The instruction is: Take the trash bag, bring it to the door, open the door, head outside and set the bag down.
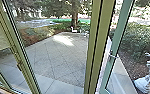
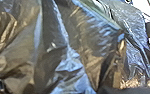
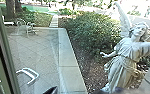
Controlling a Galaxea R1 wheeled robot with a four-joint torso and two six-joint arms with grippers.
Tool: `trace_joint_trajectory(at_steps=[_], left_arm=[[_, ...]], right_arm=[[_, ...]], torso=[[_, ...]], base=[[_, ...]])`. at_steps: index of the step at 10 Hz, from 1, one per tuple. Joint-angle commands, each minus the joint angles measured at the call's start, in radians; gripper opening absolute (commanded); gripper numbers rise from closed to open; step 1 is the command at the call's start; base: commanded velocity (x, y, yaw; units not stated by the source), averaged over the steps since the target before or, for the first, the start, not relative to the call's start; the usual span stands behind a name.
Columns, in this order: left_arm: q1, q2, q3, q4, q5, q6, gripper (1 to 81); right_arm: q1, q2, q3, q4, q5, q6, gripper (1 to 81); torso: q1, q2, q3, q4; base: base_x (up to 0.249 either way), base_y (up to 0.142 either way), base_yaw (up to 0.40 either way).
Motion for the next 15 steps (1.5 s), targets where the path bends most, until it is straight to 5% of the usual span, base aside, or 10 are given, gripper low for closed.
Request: trace_joint_trajectory(at_steps=[1, 7, 11, 12, 13, 15], left_arm=[[-0.015, 0.002, 0.008, -0.013, 0.076, 0.008, 1.0], [-0.013, 0.005, 0.008, -0.016, 0.079, 0.008, 1.0], [-0.010, 0.000, 0.008, -0.014, 0.079, 0.009, 1.0], [-0.011, 0.000, 0.008, -0.014, 0.079, 0.008, 1.0], [-0.010, 0.000, 0.008, -0.014, 0.079, 0.009, 1.0], [-0.010, 0.000, 0.008, -0.014, 0.079, 0.009, 1.0]], right_arm=[[0.153, -0.003, -0.064, -0.167, 0.029, -0.009, 81.1], [0.093, -0.034, -0.106, -0.263, 0.070, -0.005, 81.1], [0.059, -0.057, -0.122, -0.261, 0.073, -0.007, 81.1], [0.047, -0.058, -0.126, -0.263, 0.073, -0.006, 81.1], [0.036, -0.057, -0.138, -0.263, 0.078, -0.006, 81.1], [-0.003, -0.057, -0.167, -0.267, 0.118, -0.007, 81.1]], torso=[[0.000, 0.000, 0.000, 0.000], [0.000, 0.000, 0.000, 0.000], [0.000, 0.000, 0.000, -0.073], [0.000, 0.000, 0.000, -0.048], [0.000, 0.000, 0.000, -0.059], [0.000, 0.000, 0.000, -0.061]], base=[[0.000, 0.000, 0.000], [0.000, 0.000, 0.000], [0.000, 0.000, 0.000], [0.000, 0.000, 0.000], [0.000, 0.000, 0.000], [0.000, 0.000, 0.000]])
